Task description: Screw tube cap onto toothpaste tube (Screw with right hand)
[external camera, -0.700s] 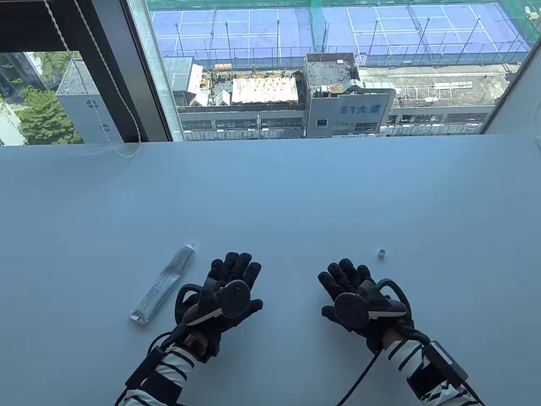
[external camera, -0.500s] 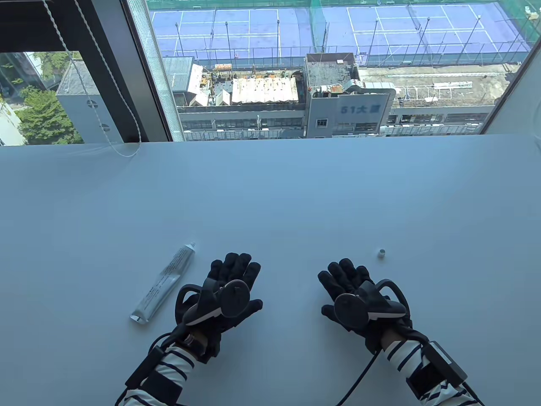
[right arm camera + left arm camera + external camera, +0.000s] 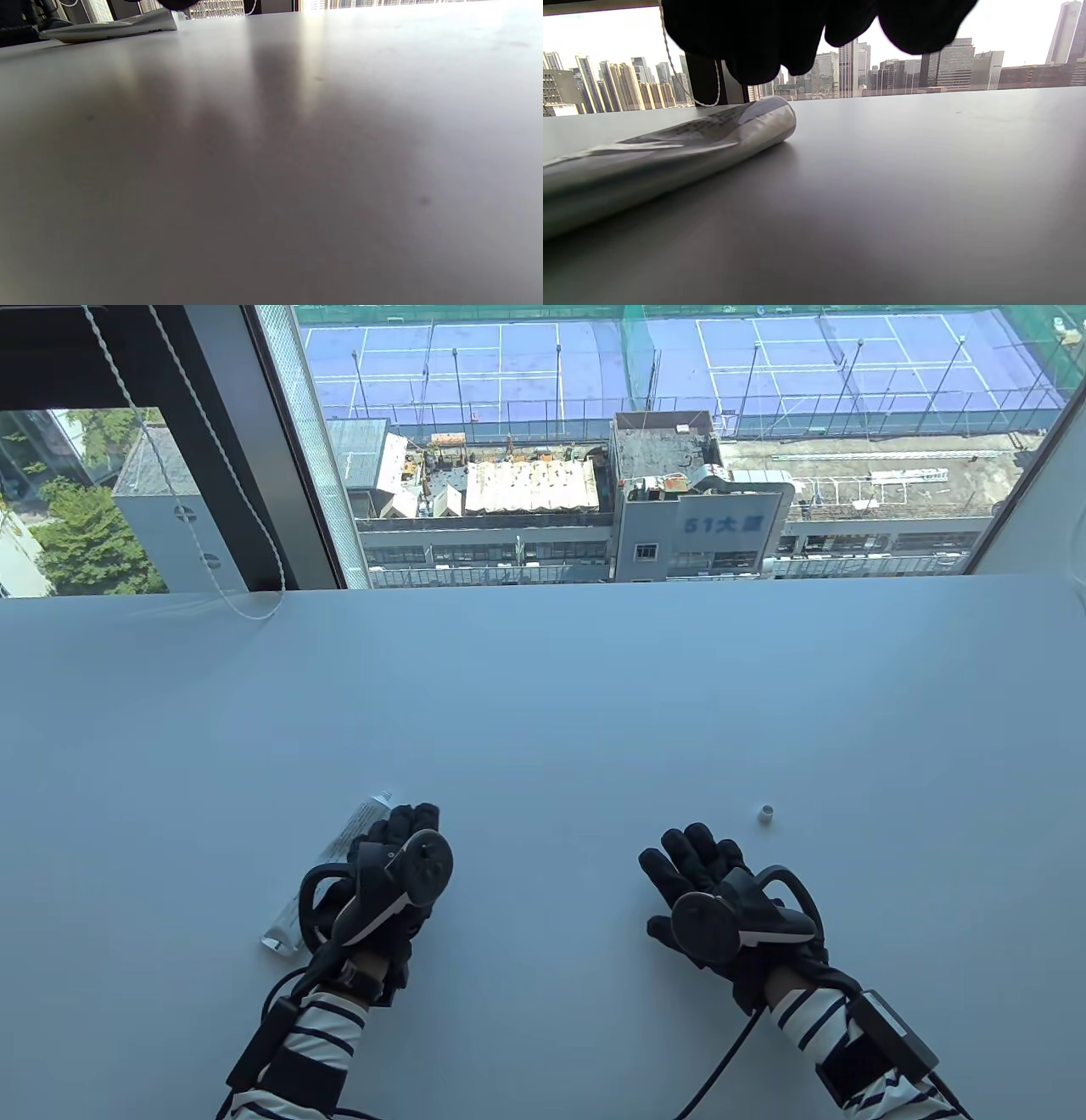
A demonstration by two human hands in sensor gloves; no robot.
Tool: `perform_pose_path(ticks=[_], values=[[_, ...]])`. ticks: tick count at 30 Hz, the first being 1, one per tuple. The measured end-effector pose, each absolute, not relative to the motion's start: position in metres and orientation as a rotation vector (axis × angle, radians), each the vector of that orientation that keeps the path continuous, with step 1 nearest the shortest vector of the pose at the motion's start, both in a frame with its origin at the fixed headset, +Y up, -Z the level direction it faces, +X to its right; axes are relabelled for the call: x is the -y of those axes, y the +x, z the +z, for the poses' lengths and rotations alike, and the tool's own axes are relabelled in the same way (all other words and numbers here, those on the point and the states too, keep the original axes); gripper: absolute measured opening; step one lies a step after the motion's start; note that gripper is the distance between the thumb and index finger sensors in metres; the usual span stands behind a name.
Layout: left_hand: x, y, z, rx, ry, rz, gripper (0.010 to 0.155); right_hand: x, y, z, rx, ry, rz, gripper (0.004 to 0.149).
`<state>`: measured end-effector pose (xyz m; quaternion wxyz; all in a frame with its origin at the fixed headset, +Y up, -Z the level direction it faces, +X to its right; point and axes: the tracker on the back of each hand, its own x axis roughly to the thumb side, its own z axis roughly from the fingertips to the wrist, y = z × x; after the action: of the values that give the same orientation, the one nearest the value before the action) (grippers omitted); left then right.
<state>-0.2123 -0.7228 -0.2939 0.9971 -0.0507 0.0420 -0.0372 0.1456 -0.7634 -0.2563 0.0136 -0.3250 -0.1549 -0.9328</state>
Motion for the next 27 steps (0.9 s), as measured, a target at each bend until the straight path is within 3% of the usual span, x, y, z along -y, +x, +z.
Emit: perform_pose_path(ticks=[4,7,10,16,23,27], values=[[0.73,-0.255,-0.301,-0.326,-0.186,-0.13,0.068,0.763,0.146,-0.256,0.491,-1.0,-2.911,0.073],[0.74,-0.275,-0.303,-0.396,-0.268,-0.104,0.069,0.764,0.146,-0.256,0.491,-0.995,-2.908,0.073],[0.742,-0.283,-0.303,-0.401,-0.301,0.021,0.063,0.764,0.146,-0.256,0.497,-0.988,-2.905,0.073],[0.745,-0.281,-0.303,-0.371,-0.32,0.013,0.053,0.764,0.147,-0.256,0.517,-0.962,-2.909,0.073],[0.749,-0.268,-0.304,-0.337,-0.308,-0.032,0.063,0.758,0.156,-0.264,0.468,-0.858,-2.951,0.073],[0.749,-0.257,-0.304,-0.309,-0.28,-0.034,0.078,0.74,0.18,-0.279,0.362,-0.582,-3.097,0.078]])
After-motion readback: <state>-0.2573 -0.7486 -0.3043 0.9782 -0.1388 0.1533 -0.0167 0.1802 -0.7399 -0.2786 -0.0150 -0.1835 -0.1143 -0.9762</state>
